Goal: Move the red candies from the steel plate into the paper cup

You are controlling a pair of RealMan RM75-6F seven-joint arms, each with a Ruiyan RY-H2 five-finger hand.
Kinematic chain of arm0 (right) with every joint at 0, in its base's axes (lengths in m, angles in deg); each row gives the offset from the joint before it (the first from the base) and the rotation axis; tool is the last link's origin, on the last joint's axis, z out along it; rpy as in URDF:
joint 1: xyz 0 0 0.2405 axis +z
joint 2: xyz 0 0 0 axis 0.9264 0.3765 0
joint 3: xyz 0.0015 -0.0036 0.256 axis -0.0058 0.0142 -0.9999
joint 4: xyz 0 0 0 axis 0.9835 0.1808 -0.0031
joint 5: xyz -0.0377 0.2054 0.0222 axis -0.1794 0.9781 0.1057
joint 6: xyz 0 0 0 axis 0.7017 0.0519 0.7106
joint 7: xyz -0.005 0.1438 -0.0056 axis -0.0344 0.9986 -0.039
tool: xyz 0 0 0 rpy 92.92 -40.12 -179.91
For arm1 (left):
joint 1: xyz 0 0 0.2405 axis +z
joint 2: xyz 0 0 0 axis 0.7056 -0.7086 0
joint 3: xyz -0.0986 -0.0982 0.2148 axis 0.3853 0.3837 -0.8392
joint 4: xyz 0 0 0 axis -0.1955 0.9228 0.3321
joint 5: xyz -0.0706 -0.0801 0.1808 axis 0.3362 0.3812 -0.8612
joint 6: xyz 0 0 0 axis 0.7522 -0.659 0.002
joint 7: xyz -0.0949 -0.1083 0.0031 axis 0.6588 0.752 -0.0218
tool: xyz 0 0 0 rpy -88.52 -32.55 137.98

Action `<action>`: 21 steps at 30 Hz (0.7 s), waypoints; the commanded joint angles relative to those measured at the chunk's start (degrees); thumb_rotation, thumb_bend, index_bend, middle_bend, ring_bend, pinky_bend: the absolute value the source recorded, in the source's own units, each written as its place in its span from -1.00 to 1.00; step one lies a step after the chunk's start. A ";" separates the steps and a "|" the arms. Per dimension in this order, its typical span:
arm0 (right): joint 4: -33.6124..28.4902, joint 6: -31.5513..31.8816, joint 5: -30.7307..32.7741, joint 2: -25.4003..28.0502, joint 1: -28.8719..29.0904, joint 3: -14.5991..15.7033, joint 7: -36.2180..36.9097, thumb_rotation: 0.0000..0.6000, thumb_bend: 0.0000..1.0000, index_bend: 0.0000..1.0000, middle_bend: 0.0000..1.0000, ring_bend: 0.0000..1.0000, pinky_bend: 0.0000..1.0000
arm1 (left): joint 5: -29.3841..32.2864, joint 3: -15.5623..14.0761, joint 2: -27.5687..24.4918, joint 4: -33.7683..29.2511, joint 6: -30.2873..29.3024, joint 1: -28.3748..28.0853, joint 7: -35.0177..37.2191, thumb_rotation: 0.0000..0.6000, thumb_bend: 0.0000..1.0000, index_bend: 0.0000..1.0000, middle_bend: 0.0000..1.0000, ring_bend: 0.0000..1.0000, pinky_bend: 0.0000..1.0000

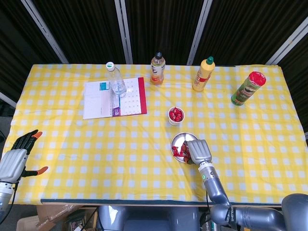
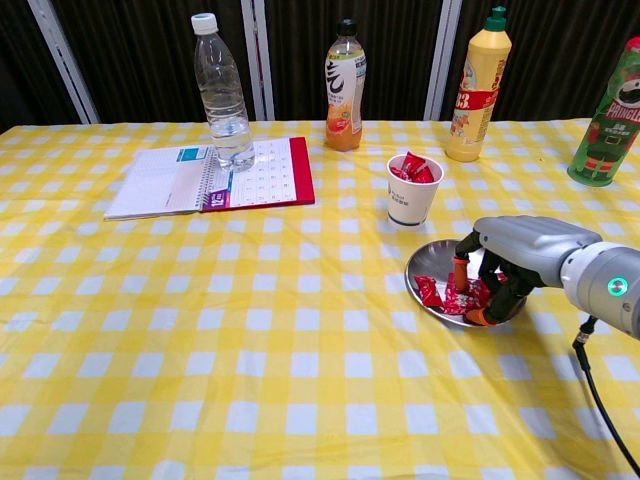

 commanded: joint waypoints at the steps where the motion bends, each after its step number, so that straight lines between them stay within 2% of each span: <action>1: 0.47 -0.35 0.38 0.06 -0.14 -0.18 0.19 1.00 -0.12 0.05 0.62 0.80 1.00 | 0.01 -0.02 -0.02 -0.03 0.08 -0.02 -0.03 1.00 -0.93 -1.00 -1.00 -1.00 -1.00; 7: -0.10 -0.61 0.29 0.75 -0.44 -0.44 0.60 1.00 0.11 0.13 0.62 0.80 1.00 | 0.23 0.10 -0.06 -0.71 0.26 -0.17 -0.53 1.00 -0.93 -1.00 -1.00 -1.00 -1.00; 13: -2.65 0.16 -1.40 1.87 -0.52 -0.80 0.64 1.00 0.13 0.13 0.62 0.80 1.00 | 0.33 0.14 -0.11 -1.01 0.14 -0.10 -0.68 1.00 -0.93 -1.00 -1.00 -1.00 -1.00; 21: -7.77 2.19 -4.08 4.91 -0.03 -4.16 1.77 1.00 0.13 0.13 0.62 0.80 1.00 | 0.17 0.02 -0.19 -0.74 0.15 -0.03 -0.24 1.00 -0.93 -1.00 -1.00 -1.00 -1.00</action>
